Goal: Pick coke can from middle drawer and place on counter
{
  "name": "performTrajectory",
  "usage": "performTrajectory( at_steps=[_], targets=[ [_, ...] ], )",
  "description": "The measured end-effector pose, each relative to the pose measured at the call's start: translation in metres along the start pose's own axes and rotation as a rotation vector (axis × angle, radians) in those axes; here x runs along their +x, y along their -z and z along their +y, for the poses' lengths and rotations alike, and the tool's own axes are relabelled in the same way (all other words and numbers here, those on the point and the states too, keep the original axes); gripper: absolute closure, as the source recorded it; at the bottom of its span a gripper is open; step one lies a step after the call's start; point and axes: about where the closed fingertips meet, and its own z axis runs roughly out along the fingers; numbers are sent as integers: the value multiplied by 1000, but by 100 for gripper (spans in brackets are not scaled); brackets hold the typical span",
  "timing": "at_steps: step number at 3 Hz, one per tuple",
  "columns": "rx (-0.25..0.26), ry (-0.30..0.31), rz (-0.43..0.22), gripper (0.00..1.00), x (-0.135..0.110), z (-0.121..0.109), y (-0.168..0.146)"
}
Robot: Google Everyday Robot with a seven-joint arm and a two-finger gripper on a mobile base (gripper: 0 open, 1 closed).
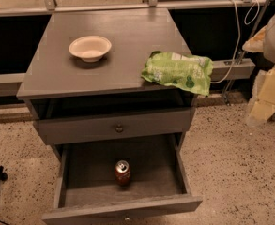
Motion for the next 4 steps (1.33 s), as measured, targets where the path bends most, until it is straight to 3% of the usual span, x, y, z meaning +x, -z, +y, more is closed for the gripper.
performTrajectory(
  at_steps=[2, 3, 4],
  targets=[
    [-3, 28, -35, 0, -12, -1, -7],
    [-27, 107, -136, 0, -38, 20, -30],
    [-71, 132, -303, 0, -42, 51, -84]
  ],
)
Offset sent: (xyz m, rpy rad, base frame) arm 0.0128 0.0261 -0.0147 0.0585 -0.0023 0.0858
